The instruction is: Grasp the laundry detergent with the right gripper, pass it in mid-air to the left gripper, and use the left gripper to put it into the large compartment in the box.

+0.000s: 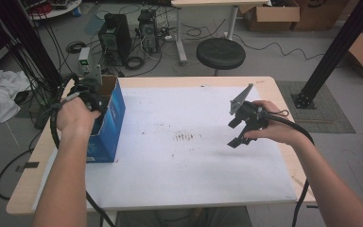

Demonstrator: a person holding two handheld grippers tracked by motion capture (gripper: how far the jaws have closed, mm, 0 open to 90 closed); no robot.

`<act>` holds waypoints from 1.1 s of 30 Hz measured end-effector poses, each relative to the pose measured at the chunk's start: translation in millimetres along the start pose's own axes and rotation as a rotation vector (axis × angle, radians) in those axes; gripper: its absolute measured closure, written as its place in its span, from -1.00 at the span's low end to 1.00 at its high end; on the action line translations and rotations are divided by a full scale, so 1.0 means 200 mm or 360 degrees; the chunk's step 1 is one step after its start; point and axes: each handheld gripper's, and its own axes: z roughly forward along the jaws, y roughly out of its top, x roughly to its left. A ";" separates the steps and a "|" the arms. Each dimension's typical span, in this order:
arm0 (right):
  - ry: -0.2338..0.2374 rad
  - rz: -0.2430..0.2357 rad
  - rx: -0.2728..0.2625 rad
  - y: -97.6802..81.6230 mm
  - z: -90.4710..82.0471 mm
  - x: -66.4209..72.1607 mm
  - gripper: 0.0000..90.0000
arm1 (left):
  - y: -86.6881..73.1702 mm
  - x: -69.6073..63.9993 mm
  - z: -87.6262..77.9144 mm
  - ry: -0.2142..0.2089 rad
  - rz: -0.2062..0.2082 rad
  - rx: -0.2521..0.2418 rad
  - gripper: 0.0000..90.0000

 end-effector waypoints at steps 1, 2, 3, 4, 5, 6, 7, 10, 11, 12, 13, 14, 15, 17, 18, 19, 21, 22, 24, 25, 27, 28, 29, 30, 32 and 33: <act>0.0000 0.0001 -0.0002 0.00 0.00 0.00 -0.62 | 0.00 0.00 0.00 0.0001 0.0002 0.0001 -0.15; 0.0000 -0.0002 -0.0001 0.00 0.00 0.00 -0.62 | 0.00 0.00 0.00 0.0001 0.0004 0.0001 -0.15; 0.0002 0.0000 0.0000 -0.01 0.00 0.00 -0.62 | 0.00 0.00 0.00 0.0002 0.0008 0.0000 -0.15; 0.0005 0.0007 0.0004 -0.01 0.00 0.00 -0.62 | 0.00 0.00 0.00 0.0003 0.0007 -0.0006 -0.15; 0.0003 0.0002 0.0004 -0.01 0.00 0.00 -0.62 | 0.00 -0.01 0.00 0.0004 0.0007 -0.0008 -0.16; 0.0008 0.0009 0.0002 -0.01 0.00 0.00 -0.62 | 0.00 -0.01 0.00 0.0003 0.0009 -0.0011 -0.16; 0.0012 0.0011 0.0000 -0.01 0.00 0.00 -0.62 | 0.00 -0.01 0.00 0.0001 0.0009 -0.0011 -0.17; 0.0014 0.0008 0.0002 -0.01 0.01 0.00 -0.62 | 0.00 -0.01 0.00 0.0008 0.0009 -0.0014 -0.23; 0.0014 0.0007 0.0003 -0.01 0.01 0.00 -0.62 | -0.01 -0.01 -0.01 0.0012 0.0011 -0.0022 -0.25; 0.0013 0.0007 0.0004 -0.01 0.01 0.00 -0.62 | -0.01 -0.01 -0.01 0.0010 0.0009 -0.0020 -0.26; 0.0014 0.0008 0.0004 -0.01 0.01 0.00 -0.62 | -0.01 -0.01 -0.01 0.0011 0.0010 -0.0019 -0.28; 0.0015 0.0008 0.0002 -0.01 0.01 0.00 -0.62 | -0.01 0.00 -0.01 0.0010 0.0008 -0.0018 -0.30; 0.0021 0.0007 0.0002 -0.01 0.01 0.00 -0.62 | -0.01 0.00 -0.01 0.0007 0.0007 -0.0018 -0.31; 0.0023 0.0005 -0.0001 -0.01 0.01 0.00 -0.62 | -0.01 0.00 -0.02 0.0029 0.0016 -0.0017 -0.38; 0.0023 0.0005 -0.0001 -0.01 0.01 0.00 -0.62 | -0.01 0.00 -0.02 0.0029 0.0023 -0.0017 -0.39; 0.0024 0.0006 -0.0001 -0.01 0.01 0.00 -0.62 | -0.02 0.00 -0.03 0.0023 0.0026 -0.0015 -0.40; 0.0025 0.0006 -0.0003 -0.01 0.01 -0.01 -0.62 | -0.02 0.00 -0.04 0.0035 0.0031 -0.0010 -0.42; 0.0027 0.0008 -0.0003 -0.01 0.01 -0.01 -0.62 | -0.02 0.00 -0.05 0.0032 0.0037 -0.0007 -0.43; 0.0029 0.0006 -0.0004 -0.01 0.01 -0.01 -0.62 | -0.02 0.00 -0.07 0.0036 0.0042 -0.0008 -0.46; 0.0029 0.0007 -0.0004 -0.02 0.01 -0.01 -0.62 | -0.02 0.00 -0.08 0.0006 0.0039 -0.0022 -0.48; 0.0032 0.0008 -0.0007 -0.02 0.01 -0.01 -0.62 | -0.03 0.00 -0.11 0.0012 0.0052 -0.0028 -0.53; 0.0032 0.0008 -0.0007 -0.02 0.01 -0.01 -0.62 | -0.03 0.00 -0.12 0.0012 0.0064 -0.0030 -0.53; 0.0032 0.0008 -0.0007 -0.02 0.01 -0.01 -0.62 | -0.03 0.00 -0.13 0.0005 0.0066 -0.0033 -0.53; 0.0032 0.0010 -0.0007 -0.02 0.01 -0.01 -0.62 | -0.03 -0.01 -0.14 0.0017 0.0076 -0.0034 -0.54; 0.0032 0.0007 -0.0010 -0.02 0.01 -0.01 -0.62 | -0.04 -0.01 -0.17 0.0024 0.0082 -0.0035 -0.60; 0.0032 0.0007 -0.0011 -0.02 0.01 -0.01 -0.62 | -0.04 -0.01 -0.19 0.0027 0.0087 -0.0049 -0.60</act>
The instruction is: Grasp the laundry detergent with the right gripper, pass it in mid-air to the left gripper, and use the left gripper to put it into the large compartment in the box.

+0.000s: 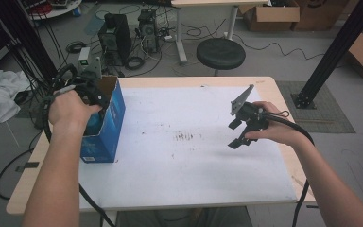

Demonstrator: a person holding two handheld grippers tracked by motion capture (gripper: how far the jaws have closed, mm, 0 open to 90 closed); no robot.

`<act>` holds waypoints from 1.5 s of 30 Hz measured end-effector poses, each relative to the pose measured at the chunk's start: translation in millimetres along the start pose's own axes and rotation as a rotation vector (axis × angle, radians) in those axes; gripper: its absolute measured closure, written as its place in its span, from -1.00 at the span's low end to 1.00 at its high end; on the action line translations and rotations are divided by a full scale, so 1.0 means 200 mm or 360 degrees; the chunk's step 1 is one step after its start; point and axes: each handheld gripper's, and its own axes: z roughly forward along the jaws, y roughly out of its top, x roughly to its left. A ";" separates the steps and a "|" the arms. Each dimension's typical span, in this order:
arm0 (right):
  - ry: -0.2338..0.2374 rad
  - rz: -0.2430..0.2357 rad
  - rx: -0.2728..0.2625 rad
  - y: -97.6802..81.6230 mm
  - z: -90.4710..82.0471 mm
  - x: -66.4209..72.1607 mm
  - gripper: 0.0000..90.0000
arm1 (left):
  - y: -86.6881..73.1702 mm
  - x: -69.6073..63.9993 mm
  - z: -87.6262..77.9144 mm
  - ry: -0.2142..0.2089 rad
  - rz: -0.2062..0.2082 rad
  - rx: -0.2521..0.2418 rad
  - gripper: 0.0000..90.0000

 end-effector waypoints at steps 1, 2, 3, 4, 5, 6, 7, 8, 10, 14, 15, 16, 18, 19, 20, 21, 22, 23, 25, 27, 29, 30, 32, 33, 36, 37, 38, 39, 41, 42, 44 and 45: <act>0.0001 0.0001 0.0000 0.00 0.00 0.00 -0.62 | 0.00 0.00 -0.01 0.0000 0.0003 -0.0008 -0.62; 0.0001 0.0002 0.0000 0.00 0.00 0.00 -0.62 | 0.00 0.00 -0.03 -0.0002 0.0006 -0.0013 -0.64; 0.0000 0.0001 0.0000 -0.01 -0.01 0.00 -0.62 | -0.01 0.00 -0.05 -0.0002 0.0016 -0.0023 -0.64; -0.0002 0.0001 -0.0001 -0.01 -0.01 0.00 -0.62 | -0.01 -0.01 -0.07 -0.0003 0.0041 -0.0029 -0.65; -0.0005 0.0003 0.0000 -0.01 -0.01 0.00 -0.62 | -0.01 -0.02 -0.09 -0.0007 0.0055 -0.0040 -0.65; -0.0005 0.0004 -0.0002 -0.01 -0.02 0.00 -0.62 | -0.02 -0.03 -0.10 -0.0006 0.0077 -0.0049 -0.66; -0.0005 0.0005 -0.0004 -0.02 -0.02 0.00 -0.62 | -0.02 -0.05 -0.12 -0.0011 0.0110 -0.0066 -0.66; -0.0007 0.0011 -0.0003 -0.02 -0.02 0.00 -0.62 | -0.02 -0.06 -0.14 -0.0003 0.0132 -0.0083 -0.66; -0.0008 0.0016 -0.0007 -0.02 -0.02 -0.01 -0.62 | -0.02 -0.10 -0.17 -0.0013 0.0175 -0.0106 -0.70; -0.0007 0.0028 -0.0002 -0.03 -0.03 -0.01 -0.63 | -0.02 -0.19 -0.22 -0.0029 0.0287 -0.0166 -0.71; -0.0008 0.0031 0.0000 -0.03 -0.03 -0.01 -0.63 | -0.03 -0.21 -0.24 -0.0053 0.0313 -0.0181 -0.71; -0.0007 0.0036 0.0003 -0.03 -0.03 -0.01 -0.63 | -0.02 -0.25 -0.25 -0.0063 0.0366 -0.0197 -0.73; -0.0010 0.0040 0.0006 -0.03 -0.03 -0.02 -0.63 | -0.02 -0.31 -0.26 -0.0102 0.0441 -0.0219 -0.73; -0.0012 0.0044 0.0007 -0.03 -0.03 -0.02 -0.63 | -0.02 -0.35 -0.26 -0.0119 0.0486 -0.0226 -0.75; -0.0014 0.0045 0.0010 -0.03 -0.04 -0.01 -0.63 | -0.02 -0.38 -0.27 -0.0118 0.0521 -0.0238 -0.77; -0.0018 0.0045 0.0011 -0.03 -0.04 -0.01 -0.64 | -0.02 -0.41 -0.27 -0.0114 0.0553 -0.0246 -0.78; -0.0018 0.0048 0.0013 -0.03 -0.04 -0.01 -0.64 | -0.03 -0.44 -0.27 -0.0121 0.0588 -0.0259 -0.79; -0.0023 0.0047 0.0010 -0.03 -0.05 -0.01 -0.64 | -0.03 -0.47 -0.27 -0.0132 0.0629 -0.0272 -0.80; -0.0024 0.0055 0.0010 -0.03 -0.05 -0.01 -0.64 | -0.03 -0.55 -0.28 -0.0127 0.0714 -0.0309 -0.82; -0.0025 0.0060 0.0015 -0.03 -0.05 -0.02 -0.64 | -0.03 -0.61 -0.28 -0.0137 0.0770 -0.0317 -0.86; -0.0028 0.0067 0.0020 -0.04 -0.05 -0.02 -0.64 | -0.04 -0.66 -0.28 -0.0146 0.0830 -0.0345 -0.91; -0.0031 0.0074 0.0021 -0.04 -0.05 -0.02 -0.64 | -0.04 -0.69 -0.27 -0.0145 0.0864 -0.0358 -0.92; -0.0032 0.0086 0.0016 -0.04 -0.06 -0.03 -0.64 | -0.04 -0.74 -0.27 -0.0122 0.0939 -0.0369 -0.95; -0.0033 0.0091 0.0014 -0.04 -0.06 -0.03 -0.64 | -0.04 -0.77 -0.26 -0.0131 0.0970 -0.0390 -0.96; -0.0042 0.0107 0.0005 -0.05 -0.06 -0.04 -0.64 | -0.04 -0.84 -0.24 -0.0154 0.1046 -0.0412 -0.97; -0.0042 0.0107 0.0003 -0.05 -0.07 -0.04 -0.64 | -0.04 -0.86 -0.23 -0.0158 0.1074 -0.0419 -0.99; -0.0040 0.0107 0.0007 -0.05 -0.07 -0.04 -0.64 | -0.05 -0.88 -0.22 -0.0162 0.1097 -0.0426 -1.00; -0.0043 0.0107 0.0011 -0.05 -0.07 -0.04 -0.64 | -0.05 -0.90 -0.20 -0.0174 0.1124 -0.0435 -1.00; -0.0044 0.0110 0.0016 -0.05 -0.08 -0.04 -0.64 | -0.05 -0.93 -0.19 -0.0195 0.1173 -0.0459 -1.00; -0.0044 0.0112 0.0018 -0.05 -0.08 -0.04 -0.64 | -0.05 -0.94 -0.18 -0.0205 0.1185 -0.0462 -1.00; -0.0050 0.0114 0.0018 -0.05 -0.09 -0.05 -0.64 | -0.06 -0.96 -0.15 -0.0224 0.1229 -0.0477 -1.00; -0.0053 0.0116 0.0015 -0.05 -0.09 -0.05 -0.64 | -0.06 -0.97 -0.14 -0.0230 0.1236 -0.0476 -1.00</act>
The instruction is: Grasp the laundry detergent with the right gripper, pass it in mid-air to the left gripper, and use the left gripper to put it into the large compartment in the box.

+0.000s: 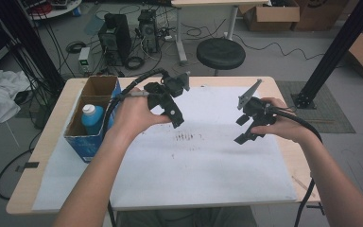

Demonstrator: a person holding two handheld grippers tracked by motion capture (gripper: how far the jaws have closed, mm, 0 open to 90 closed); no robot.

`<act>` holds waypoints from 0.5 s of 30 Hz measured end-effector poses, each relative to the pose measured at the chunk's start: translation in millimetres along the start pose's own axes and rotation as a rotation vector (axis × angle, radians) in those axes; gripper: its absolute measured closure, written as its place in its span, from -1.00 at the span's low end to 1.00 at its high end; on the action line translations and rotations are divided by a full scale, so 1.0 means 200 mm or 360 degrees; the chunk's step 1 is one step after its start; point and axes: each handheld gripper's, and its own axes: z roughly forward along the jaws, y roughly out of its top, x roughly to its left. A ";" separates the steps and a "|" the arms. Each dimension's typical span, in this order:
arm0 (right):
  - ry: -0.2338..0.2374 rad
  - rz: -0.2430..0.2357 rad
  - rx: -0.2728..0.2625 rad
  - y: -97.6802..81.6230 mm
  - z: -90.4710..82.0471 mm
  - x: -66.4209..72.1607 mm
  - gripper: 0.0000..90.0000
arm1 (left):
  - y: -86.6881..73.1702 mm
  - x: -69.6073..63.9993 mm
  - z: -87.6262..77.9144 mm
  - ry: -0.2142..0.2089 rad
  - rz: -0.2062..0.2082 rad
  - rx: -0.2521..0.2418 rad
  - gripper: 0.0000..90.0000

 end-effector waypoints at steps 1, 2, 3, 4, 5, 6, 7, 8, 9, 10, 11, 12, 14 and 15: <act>0.0004 0.0004 0.0001 0.00 0.00 0.00 -0.64 | 0.00 0.00 0.02 -0.0016 0.0008 -0.0002 -1.00; 0.0002 -0.0009 0.0000 0.00 -0.01 0.00 -0.64 | 0.00 -0.01 0.03 -0.0023 0.0015 -0.0004 -1.00; -0.0002 -0.0014 0.0003 0.00 -0.01 0.00 -0.64 | 0.00 -0.01 0.04 -0.0023 0.0025 -0.0005 -1.00; 0.0000 -0.0007 0.0010 0.00 -0.01 0.01 -0.64 | -0.01 -0.01 0.05 -0.0033 0.0025 -0.0006 -1.00; -0.0003 -0.0019 0.0004 0.00 -0.02 0.01 -0.64 | -0.01 -0.01 0.06 -0.0044 0.0027 -0.0008 -1.00; -0.0007 -0.0018 0.0004 0.00 -0.02 0.01 -0.64 | -0.01 -0.01 0.07 -0.0049 0.0026 -0.0012 -1.00; -0.0008 -0.0015 0.0006 0.00 -0.02 0.01 -0.64 | -0.01 -0.01 0.07 -0.0056 0.0022 -0.0016 -1.00; -0.0008 -0.0014 0.0003 0.00 -0.03 0.01 -0.64 | -0.01 -0.01 0.08 -0.0060 0.0022 -0.0016 -1.00; -0.0011 -0.0014 0.0002 0.00 -0.03 0.01 -0.64 | -0.02 -0.01 0.08 -0.0067 0.0021 -0.0022 -1.00; -0.0012 -0.0013 0.0003 -0.01 -0.03 0.01 -0.64 | -0.02 0.00 0.08 -0.0068 0.0018 -0.0022 -1.00; -0.0014 -0.0008 0.0009 -0.01 -0.03 0.00 -0.64 | -0.02 0.00 0.08 -0.0068 0.0019 -0.0028 -1.00; -0.0016 -0.0002 0.0011 -0.01 -0.03 0.00 -0.64 | -0.02 0.00 0.08 -0.0073 0.0023 -0.0033 -1.00; -0.0012 0.0002 0.0010 -0.02 -0.03 0.00 -0.64 | -0.02 0.00 0.07 -0.0065 0.0027 -0.0047 -1.00; -0.0015 0.0004 0.0012 -0.02 -0.03 0.00 -0.64 | -0.02 0.00 0.07 -0.0067 0.0037 -0.0061 -1.00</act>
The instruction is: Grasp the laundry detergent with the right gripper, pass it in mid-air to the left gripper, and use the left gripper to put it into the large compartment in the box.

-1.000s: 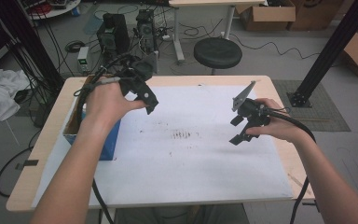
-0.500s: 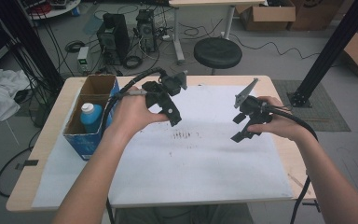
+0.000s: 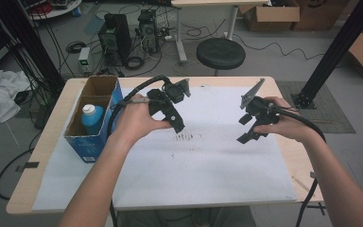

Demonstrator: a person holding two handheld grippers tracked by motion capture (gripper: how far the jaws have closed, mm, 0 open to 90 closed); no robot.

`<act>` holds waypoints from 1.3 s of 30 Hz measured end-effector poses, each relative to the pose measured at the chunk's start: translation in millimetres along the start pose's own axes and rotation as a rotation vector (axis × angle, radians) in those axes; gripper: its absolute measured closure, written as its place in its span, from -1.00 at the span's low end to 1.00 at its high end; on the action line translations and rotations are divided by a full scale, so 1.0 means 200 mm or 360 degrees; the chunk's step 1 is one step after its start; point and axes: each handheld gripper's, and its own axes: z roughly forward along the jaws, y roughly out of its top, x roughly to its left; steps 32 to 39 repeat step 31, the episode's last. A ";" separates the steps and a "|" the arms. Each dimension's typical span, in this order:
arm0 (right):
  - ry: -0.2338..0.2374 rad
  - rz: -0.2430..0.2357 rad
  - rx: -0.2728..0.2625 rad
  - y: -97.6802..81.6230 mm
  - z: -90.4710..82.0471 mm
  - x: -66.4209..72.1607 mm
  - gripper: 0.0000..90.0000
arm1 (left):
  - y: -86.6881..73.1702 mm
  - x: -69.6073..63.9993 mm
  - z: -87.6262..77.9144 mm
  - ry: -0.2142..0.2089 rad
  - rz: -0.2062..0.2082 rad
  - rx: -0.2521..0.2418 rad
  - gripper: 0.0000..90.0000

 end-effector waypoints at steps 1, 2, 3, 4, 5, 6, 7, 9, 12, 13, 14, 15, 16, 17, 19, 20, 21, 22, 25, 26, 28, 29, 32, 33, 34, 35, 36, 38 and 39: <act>-0.0003 0.0004 -0.0002 0.00 0.00 0.00 -0.64 | 0.00 0.00 0.00 0.0003 0.0001 -0.0007 -1.00; 0.0000 0.0007 -0.0003 0.00 0.00 0.00 -0.64 | 0.00 0.00 0.00 0.0005 -0.0002 -0.0007 -1.00; -0.0001 0.0010 -0.0002 0.00 0.00 0.00 -0.64 | 0.00 0.00 0.00 0.0003 0.0001 -0.0011 -1.00; 0.0001 0.0008 -0.0002 0.00 0.01 0.00 -0.64 | 0.00 0.00 -0.01 0.0004 0.0008 -0.0016 -1.00; 0.0003 0.0006 0.0000 0.00 0.01 0.00 -0.64 | 0.00 0.00 -0.01 0.0004 0.0006 -0.0016 -1.00; 0.0004 0.0008 0.0002 0.00 0.01 0.00 -0.64 | 0.00 -0.01 0.00 0.0003 0.0005 -0.0014 -1.00; 0.0004 -0.0003 0.0000 0.00 0.01 0.00 -0.64 | -0.01 -0.01 0.00 0.0004 0.0010 -0.0011 -1.00; 0.0007 0.0002 0.0006 0.01 0.01 0.00 -0.64 | -0.01 -0.01 0.00 0.0007 0.0012 -0.0008 -1.00; 0.0011 -0.0008 0.0006 0.02 0.01 0.00 -0.64 | -0.01 -0.01 -0.01 0.0005 0.0016 -0.0002 -1.00; 0.0010 -0.0009 0.0007 0.02 0.02 0.00 -0.64 | -0.01 -0.01 -0.01 0.0002 0.0012 -0.0001 -1.00; 0.0009 -0.0009 0.0010 0.02 0.02 0.00 -0.64 | -0.02 -0.01 -0.01 0.0006 0.0011 -0.0004 -1.00; 0.0010 -0.0009 0.0011 0.02 0.02 0.00 -0.64 | -0.02 -0.01 -0.01 0.0005 0.0007 -0.0002 -1.00; 0.0011 -0.0008 0.0013 0.02 0.02 0.00 -0.64 | -0.02 -0.01 -0.01 0.0004 0.0009 -0.0006 -1.00; 0.0010 -0.0012 0.0011 0.02 0.02 0.00 -0.64 | -0.02 0.00 -0.01 0.0009 0.0008 -0.0005 -1.00; 0.0014 -0.0009 0.0013 0.02 0.02 0.00 -0.64 | -0.02 0.00 -0.01 0.0005 0.0004 -0.0004 -1.00; 0.0013 -0.0009 0.0014 0.02 0.02 0.00 -0.64 | -0.02 0.00 -0.01 0.0008 0.0007 -0.0005 -1.00; 0.0009 -0.0011 0.0013 0.02 0.02 -0.01 -0.64 | -0.02 0.00 -0.01 0.0006 0.0006 -0.0007 -1.00; 0.0015 -0.0005 0.0013 0.02 0.02 -0.01 -0.64 | -0.02 0.00 -0.01 0.0006 0.0007 -0.0006 -1.00; 0.0015 -0.0007 0.0015 0.02 0.03 0.00 -0.64 | -0.02 0.00 -0.01 0.0002 0.0009 0.0001 -1.00; 0.0013 -0.0008 0.0016 0.02 0.03 0.00 -0.64 | -0.02 0.00 0.00 0.0007 0.0007 0.0002 -1.00; 0.0014 -0.0006 0.0012 0.02 0.02 0.00 -0.64 | -0.02 0.00 -0.01 0.0011 0.0004 0.0001 -1.00; 0.0012 -0.0006 0.0010 0.02 0.02 0.01 -0.64 | -0.02 0.00 -0.01 0.0010 0.0002 -0.0003 -1.00; 0.0013 -0.0009 0.0008 0.02 0.02 0.01 -0.64 | -0.02 -0.01 -0.01 0.0013 0.0004 -0.0004 -1.00; 0.0013 -0.0009 0.0008 0.02 0.02 0.01 -0.64 | -0.02 -0.01 -0.01 0.0013 0.0004 -0.0004 -1.00; 0.0013 -0.0009 0.0008 0.02 0.02 0.01 -0.64 | -0.02 -0.01 -0.01 0.0013 0.0004 -0.0004 -1.00; 0.0013 -0.0009 0.0008 0.02 0.02 0.01 -0.64 | -0.02 -0.01 -0.01 0.0013 0.0004 -0.0004 -1.00; 0.0013 -0.0009 0.0008 0.02 0.02 0.01 -0.64 | -0.02 -0.01 -0.01 0.0013 0.0004 -0.0004 -1.00; 0.0013 -0.0009 0.0008 0.02 0.02 0.01 -0.64 | -0.02 -0.01 -0.01 0.0013 0.0004 -0.0004 -1.00; 0.0013 -0.0009 0.0008 0.02 0.02 0.01 -0.64 | -0.02 -0.01 -0.01 0.0013 0.0004 -0.0004 -1.00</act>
